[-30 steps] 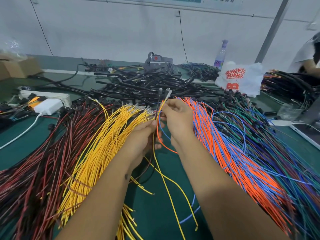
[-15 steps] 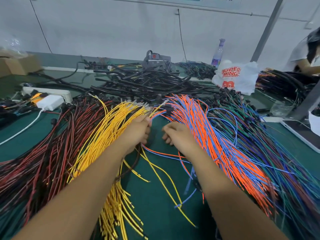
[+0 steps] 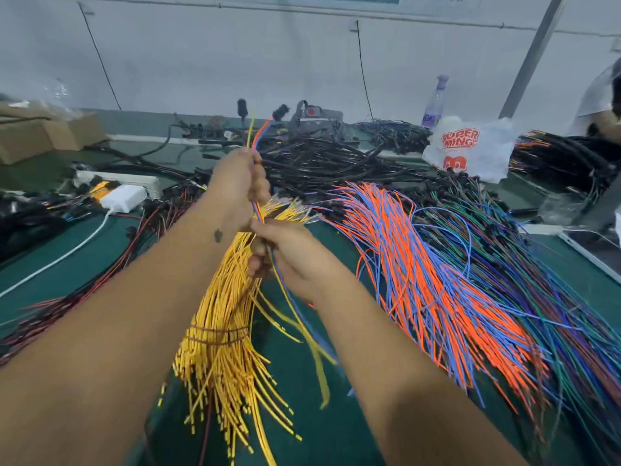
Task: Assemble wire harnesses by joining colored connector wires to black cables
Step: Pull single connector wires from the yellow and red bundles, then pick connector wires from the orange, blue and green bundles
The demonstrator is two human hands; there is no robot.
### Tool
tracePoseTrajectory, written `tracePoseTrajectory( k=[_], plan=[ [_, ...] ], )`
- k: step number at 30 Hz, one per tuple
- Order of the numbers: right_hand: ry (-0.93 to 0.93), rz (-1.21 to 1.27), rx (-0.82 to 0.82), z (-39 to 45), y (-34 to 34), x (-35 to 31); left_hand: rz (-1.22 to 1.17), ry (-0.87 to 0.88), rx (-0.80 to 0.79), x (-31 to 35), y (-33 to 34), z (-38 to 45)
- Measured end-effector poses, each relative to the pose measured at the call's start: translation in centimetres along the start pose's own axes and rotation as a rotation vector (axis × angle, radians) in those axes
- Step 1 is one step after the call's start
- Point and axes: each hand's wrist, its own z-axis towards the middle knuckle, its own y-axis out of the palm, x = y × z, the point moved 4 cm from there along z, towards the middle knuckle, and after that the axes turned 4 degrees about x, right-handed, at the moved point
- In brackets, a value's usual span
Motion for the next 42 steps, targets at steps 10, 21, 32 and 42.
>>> tracePoseTrajectory(
  k=[10, 21, 32, 42],
  plan=[
    [0.246, -0.526, -0.392, -4.9, -2.4, 0.5, 0.531, 0.276, 0.172, 2.1, -5.8, 2.2],
    [-0.081, -0.637, 0.492, -5.0, -11.8, -7.5, 0.022, -0.227, -0.181, -11.0, 8.2, -2.7],
    [0.005, -1.001, 1.237, -9.7, -29.7, -7.4, -0.268, -0.205, -0.154, -15.6, 9.1, -4.0],
    [0.136, -1.421, 1.350, -10.4, -31.1, -6.7, -0.175, -0.134, -0.154, -15.6, 9.1, -4.1]
  ],
)
